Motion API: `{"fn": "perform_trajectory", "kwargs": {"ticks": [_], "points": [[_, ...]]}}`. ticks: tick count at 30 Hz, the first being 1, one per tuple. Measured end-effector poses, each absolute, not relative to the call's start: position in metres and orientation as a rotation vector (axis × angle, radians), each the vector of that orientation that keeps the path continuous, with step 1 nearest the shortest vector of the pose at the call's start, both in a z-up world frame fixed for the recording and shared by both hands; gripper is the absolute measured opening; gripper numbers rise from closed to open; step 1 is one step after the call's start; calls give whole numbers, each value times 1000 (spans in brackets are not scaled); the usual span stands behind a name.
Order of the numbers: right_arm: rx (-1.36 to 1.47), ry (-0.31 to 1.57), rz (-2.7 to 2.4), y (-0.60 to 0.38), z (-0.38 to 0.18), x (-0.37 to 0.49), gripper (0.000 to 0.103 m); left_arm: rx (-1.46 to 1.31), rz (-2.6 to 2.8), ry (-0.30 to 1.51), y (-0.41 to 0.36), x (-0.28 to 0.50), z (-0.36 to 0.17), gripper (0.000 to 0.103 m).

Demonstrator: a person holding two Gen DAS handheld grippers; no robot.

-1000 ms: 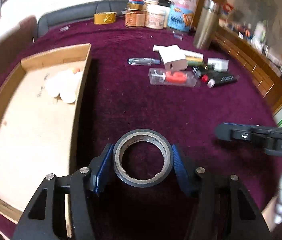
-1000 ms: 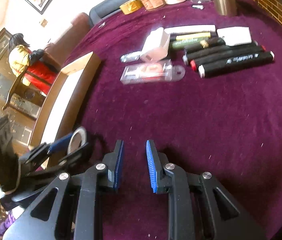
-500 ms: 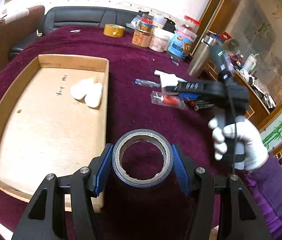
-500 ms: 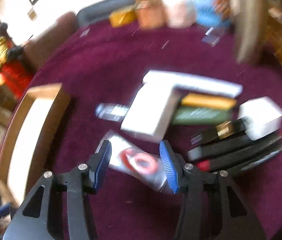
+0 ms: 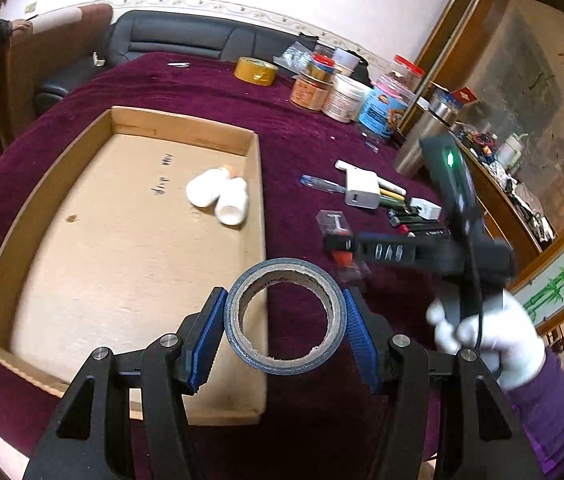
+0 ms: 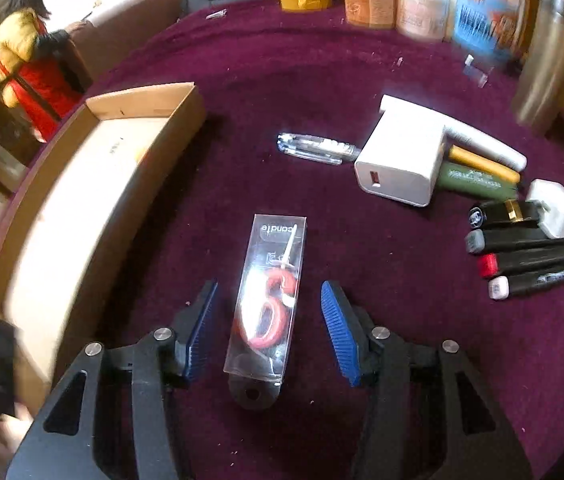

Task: Organize rigid objects
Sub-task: 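Carry the tape roll into the box with left tool while right places candle package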

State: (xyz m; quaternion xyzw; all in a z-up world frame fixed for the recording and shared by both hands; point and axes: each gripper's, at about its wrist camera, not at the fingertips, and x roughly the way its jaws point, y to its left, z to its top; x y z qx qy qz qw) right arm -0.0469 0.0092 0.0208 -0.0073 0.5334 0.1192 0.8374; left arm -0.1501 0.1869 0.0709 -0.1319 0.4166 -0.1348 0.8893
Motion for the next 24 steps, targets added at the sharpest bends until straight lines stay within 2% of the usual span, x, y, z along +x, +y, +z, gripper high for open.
{"fn": "perform_trajectory", "kwargs": {"ticks": [1, 13, 18, 24], "points": [[-28, 1122, 247, 10, 22, -50, 25, -277, -272, 860, 190, -152, 72, 52], [324, 1069, 431, -1, 84, -27, 25, -264, -119, 805, 259, -113, 82, 52], [406, 1115, 534, 47, 85, -3, 26, -270, -91, 828, 283, -72, 74, 52], [443, 1178, 518, 103, 56, 35, 26, -312, -71, 868, 297, -21, 56, 52]]}}
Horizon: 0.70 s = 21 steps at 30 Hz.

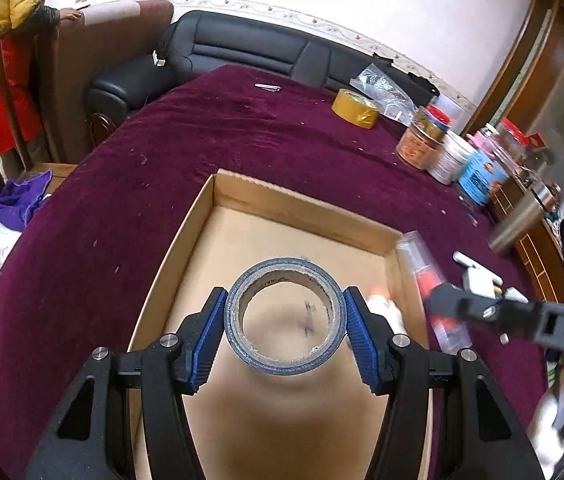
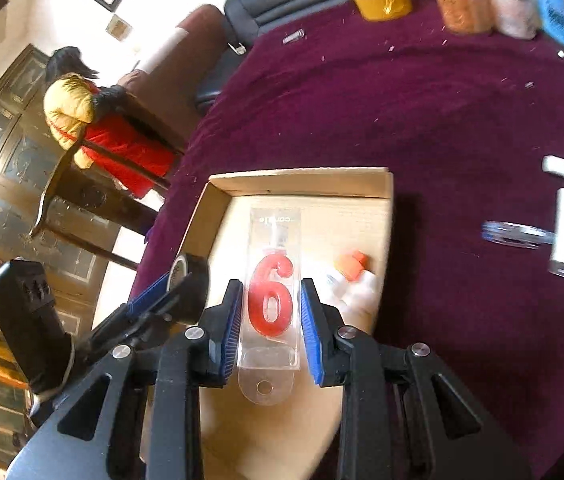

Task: Organize rigid objects

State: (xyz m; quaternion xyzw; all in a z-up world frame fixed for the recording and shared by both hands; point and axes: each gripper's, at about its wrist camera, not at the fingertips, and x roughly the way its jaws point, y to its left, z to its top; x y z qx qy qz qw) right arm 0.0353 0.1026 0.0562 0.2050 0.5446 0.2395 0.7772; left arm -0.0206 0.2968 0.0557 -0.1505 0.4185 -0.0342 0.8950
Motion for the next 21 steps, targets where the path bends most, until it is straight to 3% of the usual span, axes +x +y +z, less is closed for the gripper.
{"fn": "perform_trajectory", "kwargs": {"ticks": [10, 21], "points": [[431, 1225, 430, 114, 23, 60, 28, -360, -52, 925, 305, 12, 24, 52], [376, 1113, 445, 109, 59, 46, 36, -435, -83, 928, 310, 13, 25, 54]]}}
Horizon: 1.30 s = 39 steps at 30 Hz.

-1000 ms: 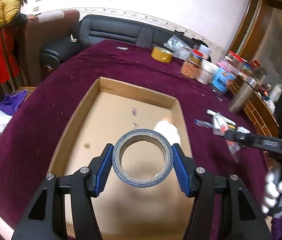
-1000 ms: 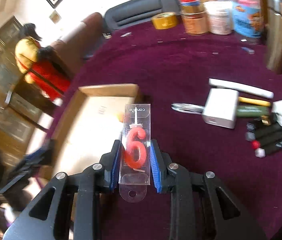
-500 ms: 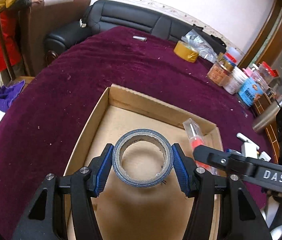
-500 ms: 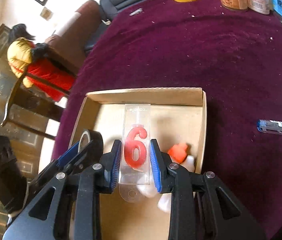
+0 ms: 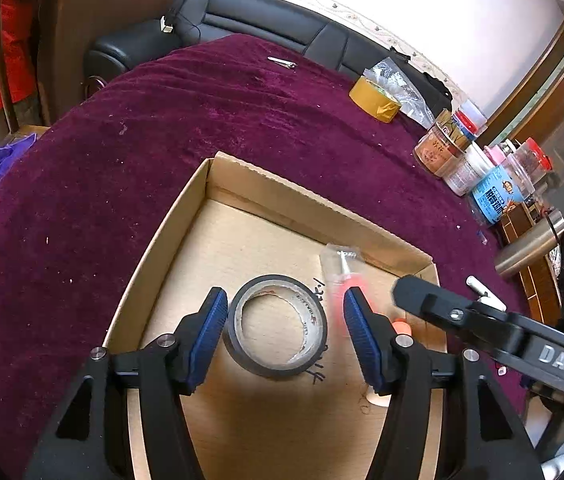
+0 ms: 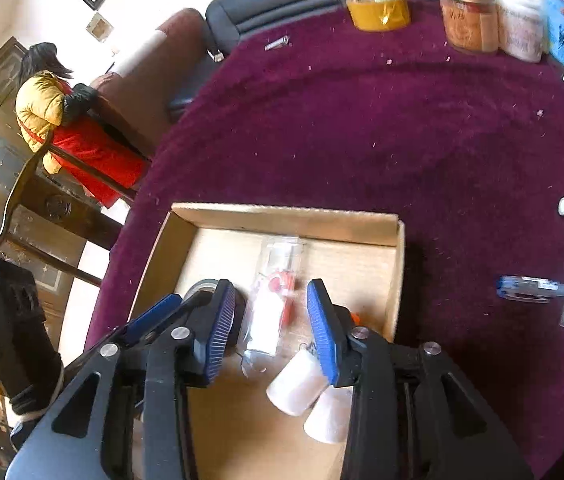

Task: Organize rigid objects

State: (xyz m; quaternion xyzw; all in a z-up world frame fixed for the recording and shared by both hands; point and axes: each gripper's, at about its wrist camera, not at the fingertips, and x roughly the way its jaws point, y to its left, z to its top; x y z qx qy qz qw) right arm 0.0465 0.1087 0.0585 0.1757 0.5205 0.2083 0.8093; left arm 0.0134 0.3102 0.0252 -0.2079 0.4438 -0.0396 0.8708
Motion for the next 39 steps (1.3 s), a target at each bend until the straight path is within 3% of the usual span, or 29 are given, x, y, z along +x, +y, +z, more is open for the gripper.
{"fn": "perform_trajectory", "kwargs": {"ticks": [6, 14, 18, 23, 25, 28, 31, 33, 39], "points": [[316, 1024, 434, 66, 86, 6, 36, -448, -92, 910, 311, -12, 43, 54], [296, 951, 288, -25, 96, -65, 40, -448, -172, 855, 283, -101, 69, 59], [354, 885, 262, -77, 129, -107, 40, -456, -244, 796, 265, -146, 97, 59], [369, 724, 220, -138, 207, -173, 41, -460, -346, 730, 262, -196, 153, 59], [416, 689, 234, -162, 246, -195, 49, -433, -364, 681, 265, -215, 180, 59], [383, 610, 189, -181, 309, -212, 49, -341, -353, 572, 273, -245, 238, 59], [288, 522, 157, -185, 385, -225, 49, -192, -232, 441, 280, -269, 302, 61], [197, 481, 117, -176, 436, -229, 49, -70, -123, 365, 279, -278, 338, 68], [-39, 313, -47, -136, 569, -228, 54, 56, 131, 265, 295, -275, 430, 68]]}}
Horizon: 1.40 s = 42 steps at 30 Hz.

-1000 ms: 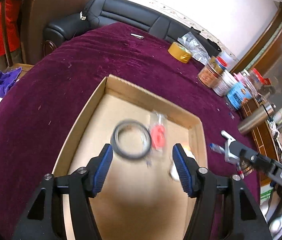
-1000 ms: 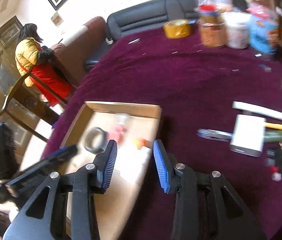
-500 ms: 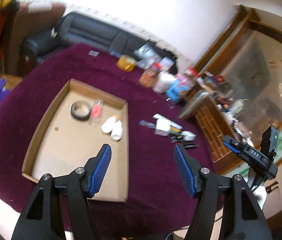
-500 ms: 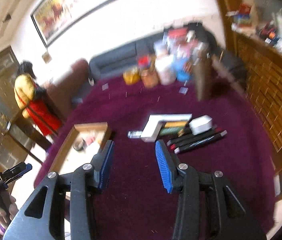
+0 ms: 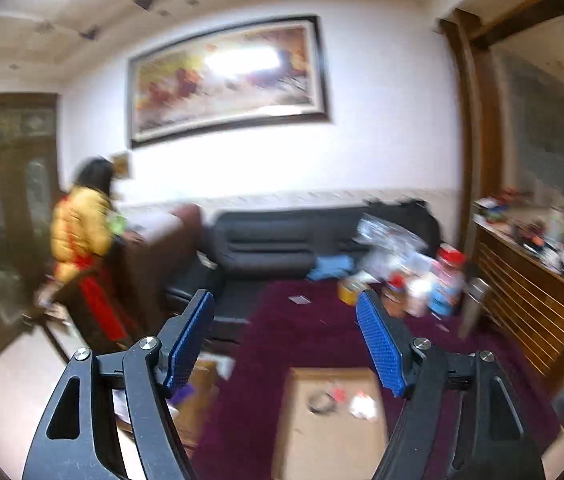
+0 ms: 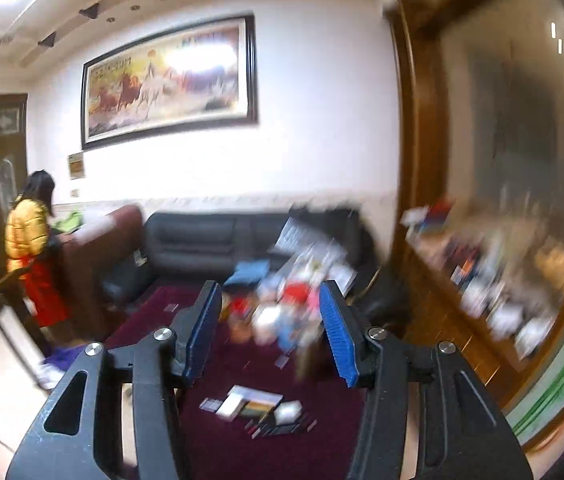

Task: Organize rigid objects

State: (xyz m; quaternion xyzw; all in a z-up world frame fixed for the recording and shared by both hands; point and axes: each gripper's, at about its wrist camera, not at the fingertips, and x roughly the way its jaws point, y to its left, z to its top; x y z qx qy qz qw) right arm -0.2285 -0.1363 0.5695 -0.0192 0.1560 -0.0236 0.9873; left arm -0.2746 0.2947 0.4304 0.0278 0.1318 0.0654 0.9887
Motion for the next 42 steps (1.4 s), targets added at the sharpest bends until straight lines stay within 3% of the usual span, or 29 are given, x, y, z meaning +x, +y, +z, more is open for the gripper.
{"fn": "perform_trajectory", "kwargs": {"ticks": [5, 8, 10, 18, 22, 29, 38, 39, 40, 42], "points": [[118, 263, -122, -146, 656, -217, 55, 181, 434, 182, 315, -254, 485, 69], [112, 231, -168, -142, 674, -221, 69, 233, 593, 121, 334, -251, 513, 69], [96, 231, -167, -138, 660, -223, 79, 227, 573, 147, 345, -246, 516, 69], [77, 395, -89, -147, 536, -199, 79, 16, 9, 349, 315, -229, 414, 69], [73, 386, -155, -179, 530, -216, 79, 16, -202, 460, 266, -223, 391, 69], [161, 123, -375, -257, 610, -328, 79, 68, -139, 275, 265, -284, 464, 69], [189, -32, -599, -296, 682, -469, 82, 20, 379, -23, 362, -397, 550, 69], [187, -44, -606, -294, 684, -478, 83, 28, 453, -59, 370, -407, 555, 75], [185, -54, -605, -291, 683, -486, 86, 52, 552, -103, 377, -420, 561, 88], [156, -60, -581, -282, 673, -485, 92, 79, 637, -146, 385, -431, 559, 100]]}}
